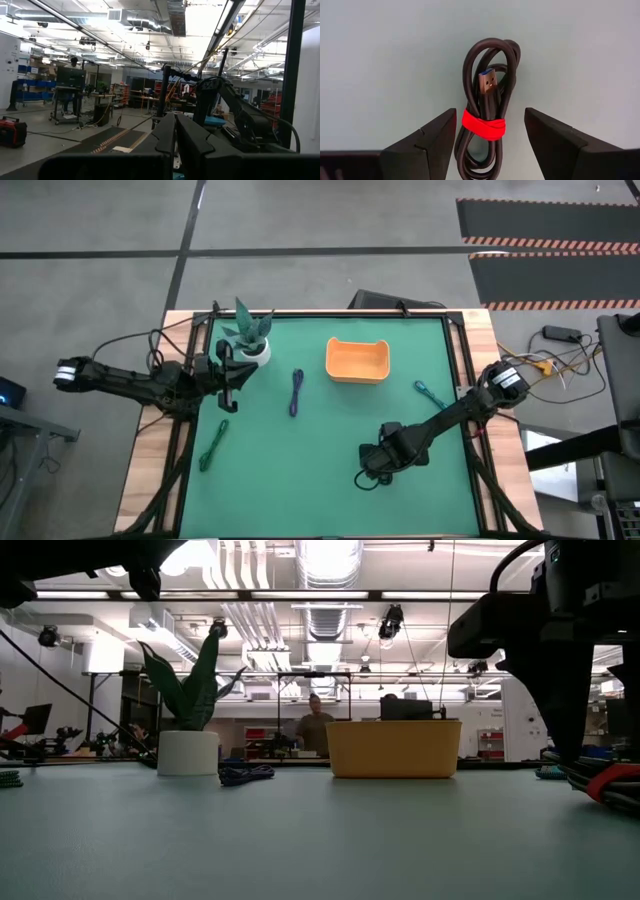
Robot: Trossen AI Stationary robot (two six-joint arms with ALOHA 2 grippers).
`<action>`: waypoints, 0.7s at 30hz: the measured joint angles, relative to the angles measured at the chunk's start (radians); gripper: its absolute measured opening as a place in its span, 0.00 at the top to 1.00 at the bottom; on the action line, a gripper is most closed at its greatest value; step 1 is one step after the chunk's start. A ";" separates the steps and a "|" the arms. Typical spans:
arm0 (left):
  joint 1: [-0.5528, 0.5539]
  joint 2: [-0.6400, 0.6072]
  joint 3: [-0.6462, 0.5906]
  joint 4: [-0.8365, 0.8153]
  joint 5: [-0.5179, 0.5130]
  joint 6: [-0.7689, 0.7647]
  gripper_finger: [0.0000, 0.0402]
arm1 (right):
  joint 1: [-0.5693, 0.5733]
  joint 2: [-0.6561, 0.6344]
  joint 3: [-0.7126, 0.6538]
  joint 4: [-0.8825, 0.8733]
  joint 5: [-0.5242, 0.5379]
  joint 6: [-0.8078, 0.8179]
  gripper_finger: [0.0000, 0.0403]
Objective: Pick and place USB-C Cables
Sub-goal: Put the black charger cable into the yellow bin
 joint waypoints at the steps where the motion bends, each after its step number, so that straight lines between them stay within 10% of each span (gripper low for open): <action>1: 0.000 0.000 0.000 0.000 0.000 0.000 1.00 | 0.000 0.000 0.000 0.000 0.000 0.000 0.44; 21: 0.000 0.001 -0.001 0.000 0.000 0.000 1.00 | 0.002 0.064 -0.001 0.022 -0.001 -0.004 0.44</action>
